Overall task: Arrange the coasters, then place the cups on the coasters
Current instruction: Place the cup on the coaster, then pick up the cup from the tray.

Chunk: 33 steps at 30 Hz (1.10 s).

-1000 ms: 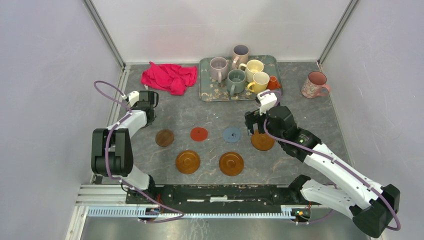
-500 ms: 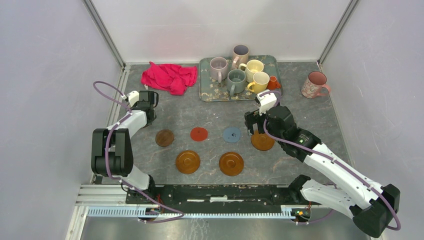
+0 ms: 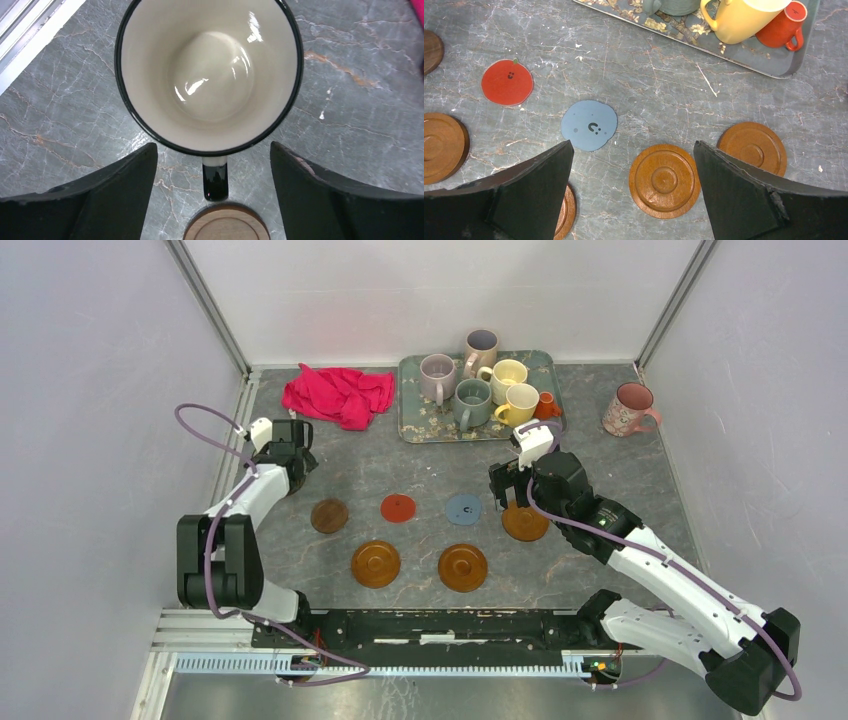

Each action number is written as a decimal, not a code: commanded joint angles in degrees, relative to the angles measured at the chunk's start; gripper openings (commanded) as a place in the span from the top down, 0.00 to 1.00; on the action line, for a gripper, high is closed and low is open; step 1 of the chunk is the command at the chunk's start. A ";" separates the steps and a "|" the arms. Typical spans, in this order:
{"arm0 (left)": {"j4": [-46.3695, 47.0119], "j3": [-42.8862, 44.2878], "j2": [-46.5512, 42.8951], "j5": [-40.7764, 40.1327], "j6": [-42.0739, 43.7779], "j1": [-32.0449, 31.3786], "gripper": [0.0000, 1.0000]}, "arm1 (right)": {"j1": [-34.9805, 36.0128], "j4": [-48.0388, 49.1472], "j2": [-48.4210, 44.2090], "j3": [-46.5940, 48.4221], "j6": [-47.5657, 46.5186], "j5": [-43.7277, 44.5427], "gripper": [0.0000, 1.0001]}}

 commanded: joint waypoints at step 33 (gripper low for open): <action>0.66 16.80 -1.47 14.39 9.91 -26.49 0.00 | 0.36 -0.48 2.68 3.35 5.02 10.92 0.02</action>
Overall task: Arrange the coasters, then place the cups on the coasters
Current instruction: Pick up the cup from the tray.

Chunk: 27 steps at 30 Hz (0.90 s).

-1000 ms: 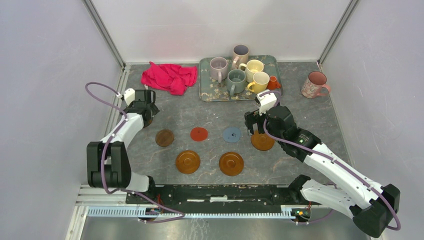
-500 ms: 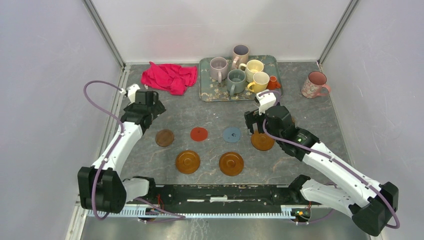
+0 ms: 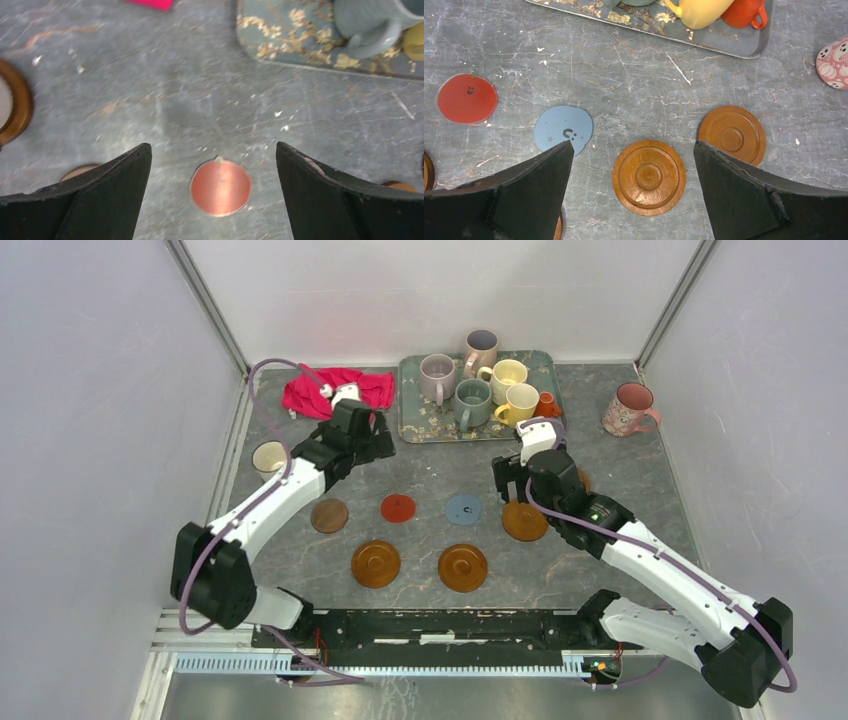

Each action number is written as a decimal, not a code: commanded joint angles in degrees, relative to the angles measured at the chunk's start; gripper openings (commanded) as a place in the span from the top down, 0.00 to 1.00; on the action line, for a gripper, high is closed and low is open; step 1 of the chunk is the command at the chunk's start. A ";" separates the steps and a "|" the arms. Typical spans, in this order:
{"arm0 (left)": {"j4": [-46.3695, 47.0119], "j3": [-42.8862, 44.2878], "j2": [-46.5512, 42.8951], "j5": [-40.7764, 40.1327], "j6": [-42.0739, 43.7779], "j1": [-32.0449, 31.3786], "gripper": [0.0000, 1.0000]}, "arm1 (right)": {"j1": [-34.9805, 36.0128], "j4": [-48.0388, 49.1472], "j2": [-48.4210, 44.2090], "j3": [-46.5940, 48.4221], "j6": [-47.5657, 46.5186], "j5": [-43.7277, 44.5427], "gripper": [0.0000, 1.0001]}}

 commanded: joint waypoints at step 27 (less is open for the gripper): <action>4.78 56.95 52.72 -2.11 9.01 -3.79 0.00 | 0.42 -10.39 -3.86 9.14 3.84 3.35 0.02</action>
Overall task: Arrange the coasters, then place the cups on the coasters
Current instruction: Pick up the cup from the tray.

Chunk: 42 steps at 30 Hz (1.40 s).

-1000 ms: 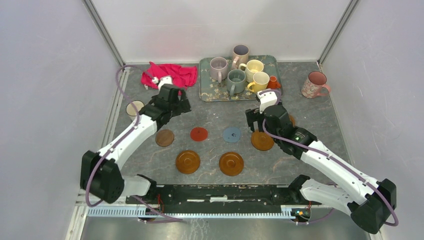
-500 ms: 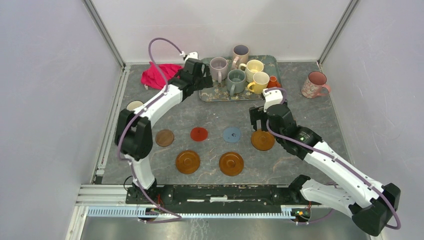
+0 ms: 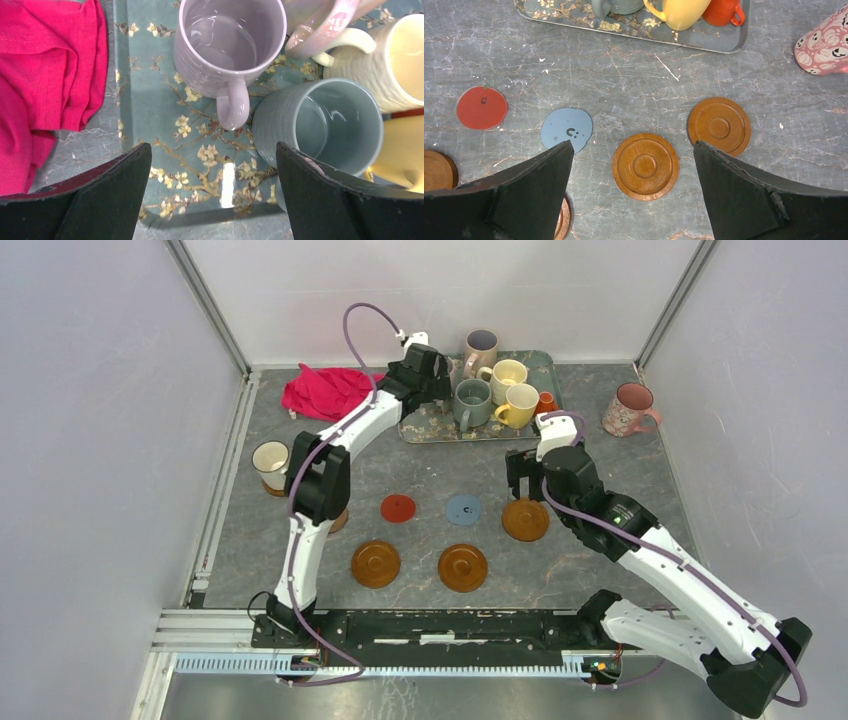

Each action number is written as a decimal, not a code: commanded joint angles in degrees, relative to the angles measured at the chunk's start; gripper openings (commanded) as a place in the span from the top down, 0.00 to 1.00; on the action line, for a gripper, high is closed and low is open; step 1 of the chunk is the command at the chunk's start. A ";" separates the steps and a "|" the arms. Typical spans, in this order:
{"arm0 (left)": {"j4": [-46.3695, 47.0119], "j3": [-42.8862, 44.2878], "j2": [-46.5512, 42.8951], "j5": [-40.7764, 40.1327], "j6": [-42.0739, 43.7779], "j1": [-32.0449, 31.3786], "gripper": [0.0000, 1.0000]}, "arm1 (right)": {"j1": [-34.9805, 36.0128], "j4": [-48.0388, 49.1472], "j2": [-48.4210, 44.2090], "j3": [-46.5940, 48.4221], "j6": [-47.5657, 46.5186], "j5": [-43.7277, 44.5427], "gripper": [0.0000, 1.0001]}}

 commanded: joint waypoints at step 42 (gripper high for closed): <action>0.55 21.02 20.58 -3.86 6.78 -1.26 0.44 | 0.37 -1.57 -0.99 1.52 -0.58 -0.09 0.02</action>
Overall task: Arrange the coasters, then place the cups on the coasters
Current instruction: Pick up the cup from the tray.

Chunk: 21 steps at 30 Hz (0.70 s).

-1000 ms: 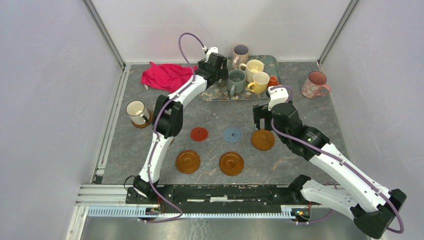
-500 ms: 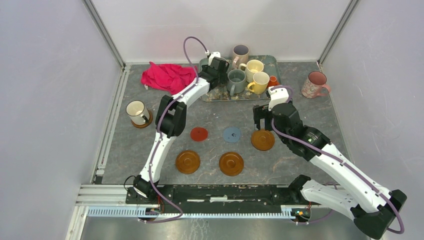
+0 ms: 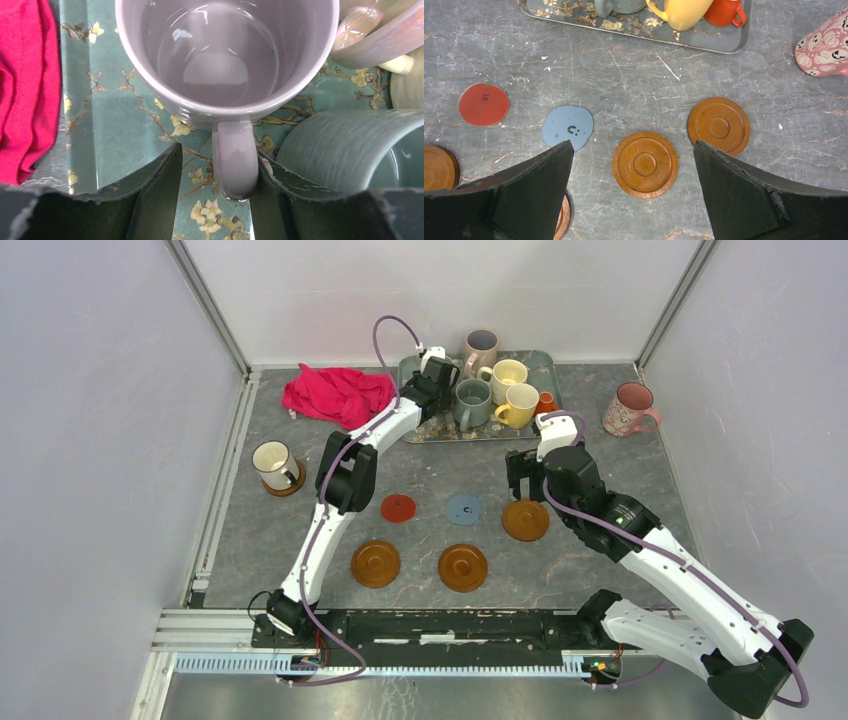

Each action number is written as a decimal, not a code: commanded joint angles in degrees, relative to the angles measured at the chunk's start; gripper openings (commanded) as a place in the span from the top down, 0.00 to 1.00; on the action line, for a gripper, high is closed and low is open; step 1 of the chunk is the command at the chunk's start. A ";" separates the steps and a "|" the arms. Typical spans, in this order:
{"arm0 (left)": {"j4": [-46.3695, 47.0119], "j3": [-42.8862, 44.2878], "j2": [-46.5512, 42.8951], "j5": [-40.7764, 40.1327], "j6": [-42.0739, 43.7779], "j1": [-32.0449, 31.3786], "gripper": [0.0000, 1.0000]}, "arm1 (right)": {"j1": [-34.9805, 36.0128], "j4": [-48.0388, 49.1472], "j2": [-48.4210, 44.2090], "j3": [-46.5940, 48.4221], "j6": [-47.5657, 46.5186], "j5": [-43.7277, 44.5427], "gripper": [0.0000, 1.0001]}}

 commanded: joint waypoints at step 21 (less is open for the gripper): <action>5.48 -7.80 -9.40 -0.76 4.94 0.24 0.98 | 0.14 0.87 -0.88 -0.45 -0.48 0.25 0.02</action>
